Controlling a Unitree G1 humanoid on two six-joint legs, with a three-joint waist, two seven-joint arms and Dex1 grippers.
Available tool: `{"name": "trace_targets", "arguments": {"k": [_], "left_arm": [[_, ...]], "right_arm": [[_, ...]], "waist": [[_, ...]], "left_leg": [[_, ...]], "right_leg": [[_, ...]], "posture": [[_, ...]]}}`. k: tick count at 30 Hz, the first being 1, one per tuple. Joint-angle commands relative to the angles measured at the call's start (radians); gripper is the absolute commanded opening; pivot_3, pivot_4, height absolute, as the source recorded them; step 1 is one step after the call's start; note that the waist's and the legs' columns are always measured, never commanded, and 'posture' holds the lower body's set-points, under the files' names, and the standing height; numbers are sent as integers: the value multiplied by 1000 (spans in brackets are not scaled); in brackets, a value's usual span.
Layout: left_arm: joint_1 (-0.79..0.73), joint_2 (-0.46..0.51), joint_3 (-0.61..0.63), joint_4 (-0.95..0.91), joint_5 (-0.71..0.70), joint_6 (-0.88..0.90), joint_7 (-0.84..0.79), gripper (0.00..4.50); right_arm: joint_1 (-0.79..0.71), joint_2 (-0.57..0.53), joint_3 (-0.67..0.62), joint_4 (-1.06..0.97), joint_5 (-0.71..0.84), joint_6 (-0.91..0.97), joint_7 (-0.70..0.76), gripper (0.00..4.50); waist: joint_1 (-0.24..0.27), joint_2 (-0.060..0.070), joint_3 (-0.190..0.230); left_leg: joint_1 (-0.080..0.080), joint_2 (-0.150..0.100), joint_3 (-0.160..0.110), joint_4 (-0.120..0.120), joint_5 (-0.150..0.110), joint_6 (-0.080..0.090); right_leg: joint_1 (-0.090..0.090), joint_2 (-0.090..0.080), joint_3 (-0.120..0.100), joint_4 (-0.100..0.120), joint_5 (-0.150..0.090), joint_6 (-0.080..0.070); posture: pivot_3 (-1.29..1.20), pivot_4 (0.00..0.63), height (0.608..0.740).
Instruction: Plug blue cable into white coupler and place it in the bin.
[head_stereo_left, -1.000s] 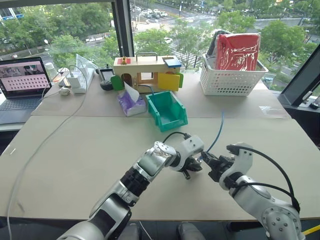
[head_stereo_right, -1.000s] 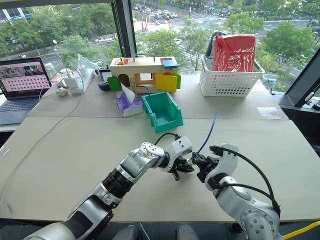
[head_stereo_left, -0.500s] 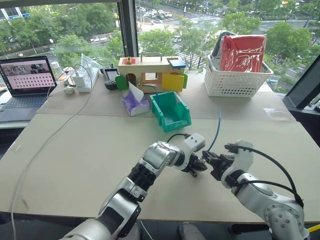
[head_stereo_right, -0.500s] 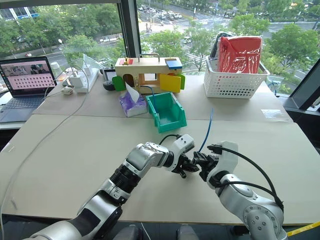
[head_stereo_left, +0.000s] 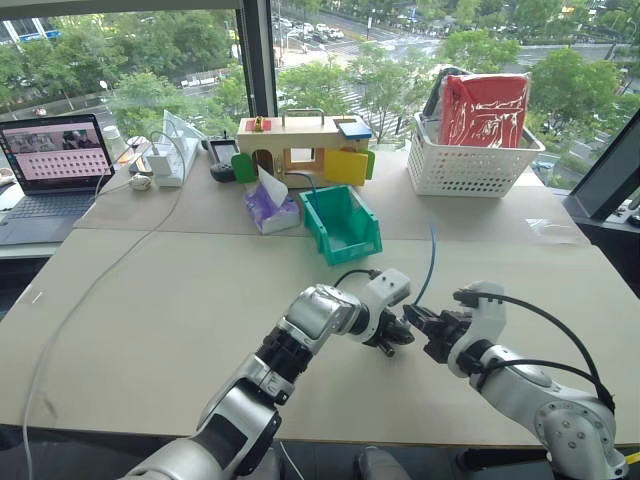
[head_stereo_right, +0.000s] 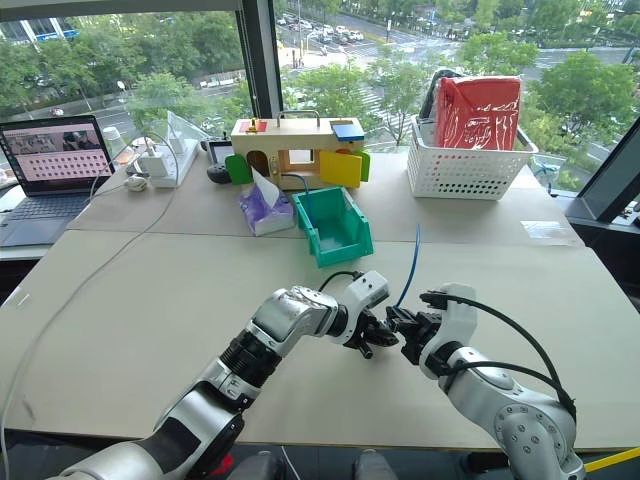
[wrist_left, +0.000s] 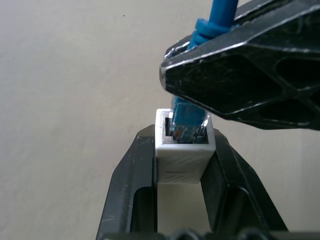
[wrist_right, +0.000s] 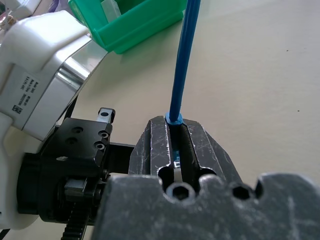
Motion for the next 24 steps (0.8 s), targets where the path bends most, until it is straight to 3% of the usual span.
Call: {"name": "trace_targets", "arguments": {"k": [1,23,24], "left_arm": [[-18,-2,8,-50,-7,-29,17,671],[-8,36,-39,-76,-7,-89,2,671],[-3,46,-39,-88,-19,-79,-11,1171]], "right_arm": [[62,-17,123,42,1,152,39,0],[93,-69,164,111,-185,178,176,0],[95,-51,142,112,-170,171,174,0]], "waist": [[0,0,0],[0,-5,-19],[0,-6,-19]], "left_leg": [[0,0,0,0,0,0],[0,0,0,-1,-1,1],[1,0,0,-1,-1,1]], "right_leg": [[0,0,0,-1,0,0],[1,0,0,-3,0,0],[1,0,0,-3,0,0]], "posture": [[0,150,733],[0,150,733],[0,150,733]]}}
